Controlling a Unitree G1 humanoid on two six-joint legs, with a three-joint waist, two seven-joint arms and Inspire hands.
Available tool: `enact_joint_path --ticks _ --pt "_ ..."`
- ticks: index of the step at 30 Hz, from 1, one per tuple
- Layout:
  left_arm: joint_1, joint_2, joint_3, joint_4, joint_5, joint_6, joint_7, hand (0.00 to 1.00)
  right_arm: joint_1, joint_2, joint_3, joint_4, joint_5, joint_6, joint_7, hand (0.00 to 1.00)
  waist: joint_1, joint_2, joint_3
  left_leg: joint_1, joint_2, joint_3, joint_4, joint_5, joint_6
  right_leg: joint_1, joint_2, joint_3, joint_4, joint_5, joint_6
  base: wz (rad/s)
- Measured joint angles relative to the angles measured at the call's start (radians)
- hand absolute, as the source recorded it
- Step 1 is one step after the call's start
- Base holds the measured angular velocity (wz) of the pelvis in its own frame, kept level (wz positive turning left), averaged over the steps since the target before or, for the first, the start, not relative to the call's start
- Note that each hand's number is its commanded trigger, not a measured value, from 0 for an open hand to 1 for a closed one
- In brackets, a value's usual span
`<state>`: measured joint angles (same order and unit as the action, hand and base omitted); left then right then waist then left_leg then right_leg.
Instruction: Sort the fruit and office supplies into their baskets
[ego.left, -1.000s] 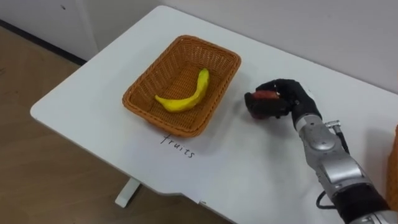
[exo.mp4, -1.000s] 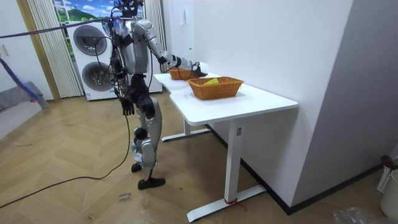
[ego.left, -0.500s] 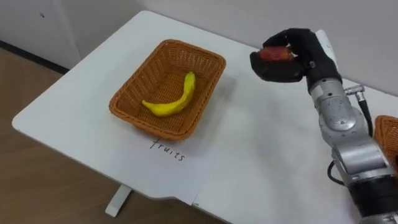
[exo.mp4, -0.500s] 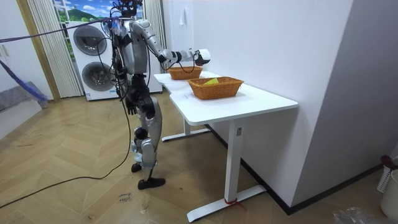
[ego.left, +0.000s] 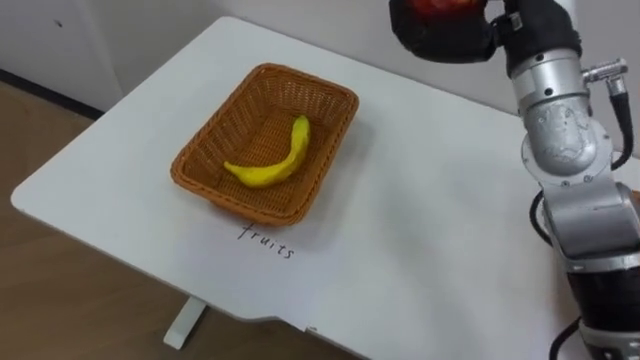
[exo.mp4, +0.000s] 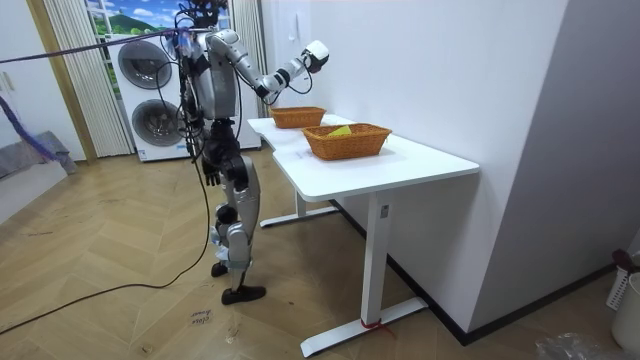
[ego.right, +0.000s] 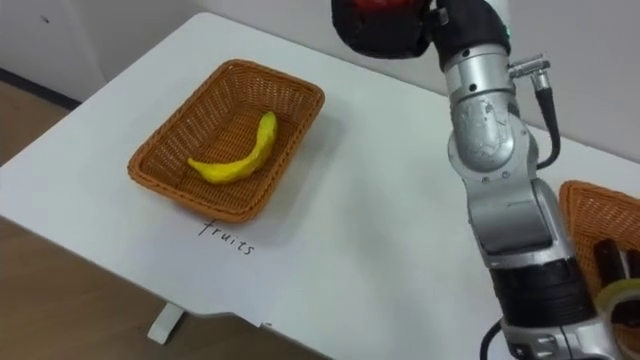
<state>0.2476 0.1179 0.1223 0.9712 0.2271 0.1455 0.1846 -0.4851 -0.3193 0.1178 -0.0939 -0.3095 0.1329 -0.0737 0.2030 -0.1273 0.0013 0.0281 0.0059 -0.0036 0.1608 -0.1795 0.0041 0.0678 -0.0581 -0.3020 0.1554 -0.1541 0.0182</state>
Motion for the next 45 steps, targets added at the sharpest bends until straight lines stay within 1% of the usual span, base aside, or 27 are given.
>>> enact_joint_path --ticks 1,2,3,4,5,6,7,9,10,12,13,14,18,20,22,24,26,28,30,31,34,38,39,40,41,42,45 --pt "0.000 0.003 -0.001 0.003 0.001 0.000 0.000 0.00 -0.012 0.000 0.018 -0.001 -0.007 0.006 0.019 1.00 0.000 -0.005 -0.0010 0.000 0.000 0.000 -0.001 0.000 0.000 0.000 0.000 0.000 0.000 0.000 0.000 0.00" --pt "-0.006 0.009 -0.002 0.013 0.001 0.001 0.000 0.00 -0.019 0.003 0.032 -0.009 -0.019 0.021 0.044 1.00 0.003 -0.012 -0.0004 0.000 0.001 -0.001 -0.001 0.000 0.000 0.000 0.001 -0.002 0.000 0.000 0.000 0.00" --pt "-0.009 0.012 -0.002 0.018 0.001 0.003 0.000 0.00 -0.024 0.003 0.042 -0.009 -0.029 0.027 0.055 1.00 0.006 -0.016 -0.0003 0.000 0.001 -0.001 -0.001 0.000 0.000 0.000 0.001 -0.003 0.000 0.000 0.000 0.00" --pt "-0.016 0.017 -0.002 0.026 0.001 0.009 0.000 0.00 -0.034 0.003 0.064 -0.009 -0.057 0.045 0.079 1.00 0.012 -0.023 -0.0007 0.000 0.001 -0.001 -0.001 0.000 0.000 0.000 0.001 -0.004 0.000 0.000 0.000 0.00" --pt "-0.021 0.017 -0.003 0.026 0.001 0.016 0.000 0.00 -0.038 0.004 0.079 -0.009 -0.059 0.061 0.099 1.00 0.028 -0.028 -0.0014 0.000 0.001 -0.002 -0.001 0.000 0.000 0.000 0.001 -0.004 -0.001 0.000 0.000 0.00" --pt "-0.023 0.018 -0.005 0.026 0.001 0.020 0.001 0.00 -0.043 0.015 0.096 -0.006 -0.059 0.079 0.111 1.00 0.038 -0.032 -0.0017 0.002 0.000 -0.003 0.000 0.000 0.000 0.001 0.000 -0.006 -0.001 0.000 0.000 0.03" --pt "-0.025 0.020 -0.007 0.026 0.001 0.023 0.001 0.00 -0.044 0.022 0.102 -0.006 -0.059 0.085 0.116 1.00 0.044 -0.033 -0.0009 0.001 0.000 -0.004 0.000 0.000 0.000 0.001 0.000 -0.008 -0.001 0.000 0.000 0.10" --pt "-0.033 0.021 -0.007 0.028 0.001 0.026 0.003 0.00 -0.046 0.044 0.117 0.003 -0.056 0.088 0.133 1.00 0.063 -0.041 0.0033 -0.001 -0.002 -0.014 0.004 0.000 0.000 0.002 -0.002 -0.017 -0.002 0.000 0.000 0.12" --pt "-0.034 0.021 -0.007 0.033 0.000 0.027 0.004 0.00 -0.048 0.049 0.123 0.008 -0.054 0.088 0.136 1.00 0.074 -0.041 0.0044 0.000 -0.002 -0.015 0.004 0.000 0.000 0.003 -0.002 -0.018 -0.002 0.000 0.000 0.06" --pt "-0.046 0.022 -0.009 0.071 0.001 0.028 0.016 0.00 -0.067 0.063 0.157 0.051 -0.051 0.087 0.143 1.00 0.090 -0.045 0.0085 0.000 -0.003 -0.028 0.004 0.000 0.000 0.008 -0.003 -0.026 -0.003 0.000 0.000 0.08" --pt "-0.045 0.021 -0.009 0.075 0.001 0.028 0.021 0.00 -0.073 0.063 0.168 0.065 -0.050 0.087 0.143 1.00 0.097 -0.047 0.0097 0.001 -0.003 -0.028 0.004 0.000 0.000 0.008 -0.003 -0.026 -0.003 0.000 0.000 0.09" --pt "-0.046 0.018 -0.009 0.085 0.000 0.028 0.030 0.00 -0.082 0.063 0.185 0.096 -0.048 0.087 0.151 1.00 0.107 -0.049 0.0127 -0.001 -0.003 -0.031 0.005 0.000 0.000 0.010 -0.003 -0.030 -0.004 0.000 0.000 0.05" --pt "-0.043 0.012 -0.009 0.087 0.001 0.043 0.030 0.00 -0.086 0.064 0.220 0.138 -0.051 0.090 0.183 1.00 0.134 -0.049 0.0132 -0.018 -0.004 -0.043 0.004 -0.001 0.000 0.007 -0.004 -0.059 -0.004 0.000 0.000 0.13" --pt "-0.041 0.013 -0.009 0.087 0.001 0.056 0.029 0.00 -0.086 0.065 0.237 0.148 -0.054 0.101 0.199 1.00 0.148 -0.050 0.0131 -0.024 -0.005 -0.055 0.007 0.000 0.000 0.005 -0.004 -0.069 -0.004 0.000 0.000 0.14" --pt "-0.040 0.013 -0.010 0.086 0.001 0.060 0.029 0.00 -0.086 0.065 0.247 0.163 -0.054 0.109 0.203 1.00 0.155 -0.050 0.0126 -0.027 -0.005 -0.058 0.008 0.000 -0.001 0.006 -0.004 -0.080 -0.004 0.000 0.001 0.12" --pt "-0.038 0.016 -0.029 0.085 0.001 0.065 0.029 0.00 -0.087 0.068 0.256 0.189 -0.052 0.109 0.209 1.00 0.158 -0.050 0.0129 -0.025 -0.005 -0.064 0.009 0.000 -0.001 0.009 -0.004 -0.088 -0.003 0.000 0.001 0.12" --pt "-0.040 0.016 -0.029 0.073 0.000 0.066 0.026 0.00 -0.087 0.079 0.257 0.223 -0.053 0.109 0.221 1.00 0.159 -0.052 0.0143 -0.021 -0.005 -0.065 0.009 0.000 0.000 0.012 -0.005 -0.095 -0.004 -0.001 0.001 0.06" --pt "-0.043 0.017 -0.029 0.062 0.000 0.066 0.023 0.00 -0.087 0.082 0.266 0.237 -0.053 0.109 0.231 1.00 0.159 -0.050 0.0160 -0.021 -0.005 -0.064 0.010 0.000 0.000 0.012 -0.006 -0.096 -0.004 -0.001 0.001 0.00" --pt "-0.048 0.020 -0.030 0.041 0.000 0.066 0.021 0.00 -0.086 0.082 0.288 0.241 -0.054 0.109 0.241 1.00 0.156 -0.047 0.0204 -0.022 -0.005 -0.064 0.010 0.000 0.000 0.012 -0.007 -0.097 -0.004 -0.001 0.001 0.00" --pt "-0.049 0.020 -0.030 0.035 0.000 0.066 0.021 0.00 -0.086 0.082 0.293 0.241 -0.054 0.109 0.243 1.00 0.155 -0.047 0.0212 -0.023 -0.005 -0.064 0.010 0.000 0.000 0.011 -0.007 -0.097 -0.004 -0.001 0.002 0.00" --pt "-0.062 0.022 -0.030 0.022 0.001 0.064 0.021 0.00 -0.086 0.082 0.295 0.241 -0.055 0.109 0.266 1.00 0.157 -0.047 0.0211 -0.034 -0.005 -0.063 0.010 0.000 0.000 -0.001 -0.006 -0.097 -0.004 -0.001 0.002 0.00" --pt "-0.059 0.022 -0.029 0.019 0.001 0.066 0.021 0.00 -0.086 0.082 0.295 0.241 -0.064 0.109 0.282 1.00 0.159 -0.046 0.0213 -0.034 -0.005 -0.063 0.010 0.000 0.000 -0.002 -0.006 -0.096 -0.004 -0.001 0.002 0.00" --pt "-0.059 0.022 -0.029 0.019 0.001 0.066 0.021 0.00 -0.086 0.082 0.295 0.241 -0.072 0.109 0.285 0.88 0.158 -0.046 0.0212 -0.034 -0.005 -0.063 0.010 0.000 0.000 -0.002 -0.006 -0.096 -0.004 -0.001 0.002 0.00" --pt "-0.059 0.022 -0.026 0.018 0.001 0.066 0.020 0.00 -0.086 0.081 0.295 0.241 -0.089 0.109 0.291 0.54 0.159 -0.046 0.0212 -0.034 -0.005 -0.063 0.010 0.000 0.000 -0.002 -0.006 -0.094 -0.004 -0.001 0.002 0.00" --pt "-0.059 0.022 -0.025 0.017 0.001 0.066 0.020 0.00 -0.086 0.078 0.295 0.241 -0.099 0.109 0.296 0.16 0.159 -0.046 0.0212 -0.034 -0.006 -0.062 0.010 0.000 0.000 -0.002 -0.006 -0.094 -0.005 -0.001 0.002 0.00" --pt "-0.060 0.022 -0.024 0.017 0.001 0.066 0.019 0.00 -0.086 0.076 0.295 0.241 -0.102 0.109 0.297 0.00 0.158 -0.047 0.0211 -0.033 -0.006 -0.061 0.010 0.000 0.000 -0.002 -0.006 -0.093 -0.005 -0.001 0.002 0.00" --pt "-0.060 0.022 -0.024 0.016 0.001 0.065 0.016 0.00 -0.086 0.075 0.292 0.242 -0.132 0.109 0.303 0.00 0.156 -0.047 0.0209 -0.032 -0.005 -0.057 0.010 0.000 0.000 -0.002 -0.005 -0.083 -0.005 -0.001 0.002 -0.02"
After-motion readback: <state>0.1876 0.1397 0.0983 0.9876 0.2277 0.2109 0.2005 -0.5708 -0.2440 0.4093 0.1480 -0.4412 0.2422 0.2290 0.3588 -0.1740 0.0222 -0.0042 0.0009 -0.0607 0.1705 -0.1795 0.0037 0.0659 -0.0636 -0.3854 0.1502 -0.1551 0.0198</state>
